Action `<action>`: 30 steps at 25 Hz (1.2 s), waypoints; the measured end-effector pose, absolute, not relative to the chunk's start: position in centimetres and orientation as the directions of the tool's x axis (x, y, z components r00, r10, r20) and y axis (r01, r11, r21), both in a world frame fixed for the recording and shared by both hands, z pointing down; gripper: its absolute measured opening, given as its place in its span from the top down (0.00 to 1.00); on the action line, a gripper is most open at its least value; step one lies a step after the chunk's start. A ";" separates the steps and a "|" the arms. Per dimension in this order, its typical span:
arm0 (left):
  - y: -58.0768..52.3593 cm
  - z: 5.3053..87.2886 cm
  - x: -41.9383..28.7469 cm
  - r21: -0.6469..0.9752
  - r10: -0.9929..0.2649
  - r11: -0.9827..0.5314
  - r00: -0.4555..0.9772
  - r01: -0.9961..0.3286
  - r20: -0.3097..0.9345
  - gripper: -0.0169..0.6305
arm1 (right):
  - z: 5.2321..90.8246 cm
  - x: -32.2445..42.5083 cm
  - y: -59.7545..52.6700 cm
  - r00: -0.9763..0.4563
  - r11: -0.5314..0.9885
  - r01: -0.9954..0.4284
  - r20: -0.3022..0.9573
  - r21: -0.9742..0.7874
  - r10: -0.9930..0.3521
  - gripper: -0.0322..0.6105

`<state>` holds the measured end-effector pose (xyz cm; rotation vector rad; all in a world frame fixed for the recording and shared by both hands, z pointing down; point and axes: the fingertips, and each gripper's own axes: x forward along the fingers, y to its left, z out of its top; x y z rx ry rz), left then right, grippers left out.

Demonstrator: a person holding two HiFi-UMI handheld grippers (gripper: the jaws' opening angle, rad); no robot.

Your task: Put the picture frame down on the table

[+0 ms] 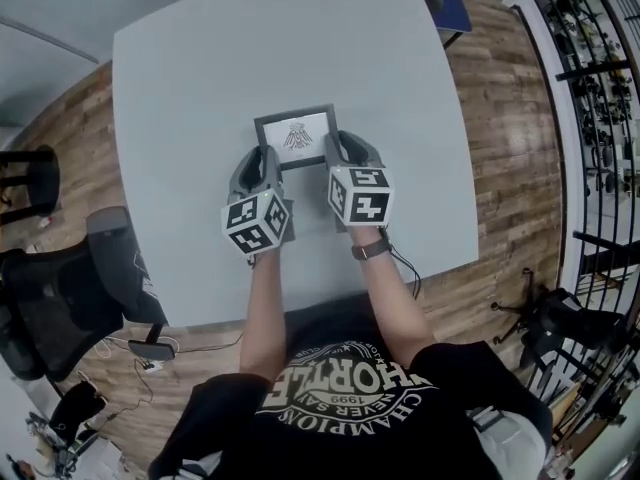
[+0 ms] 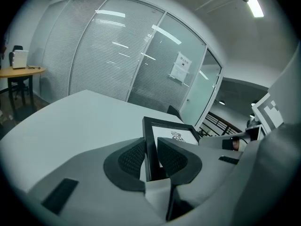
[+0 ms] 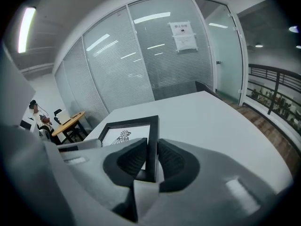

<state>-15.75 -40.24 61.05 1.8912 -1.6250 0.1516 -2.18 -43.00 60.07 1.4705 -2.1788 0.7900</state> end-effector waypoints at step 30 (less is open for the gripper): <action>-46.1 76.2 -14.7 0.355 -0.701 0.016 0.243 -0.935 0.671 0.86 | 75.7 -1.4 -48.8 -0.293 0.210 -0.955 0.763 -0.208 -0.576 0.84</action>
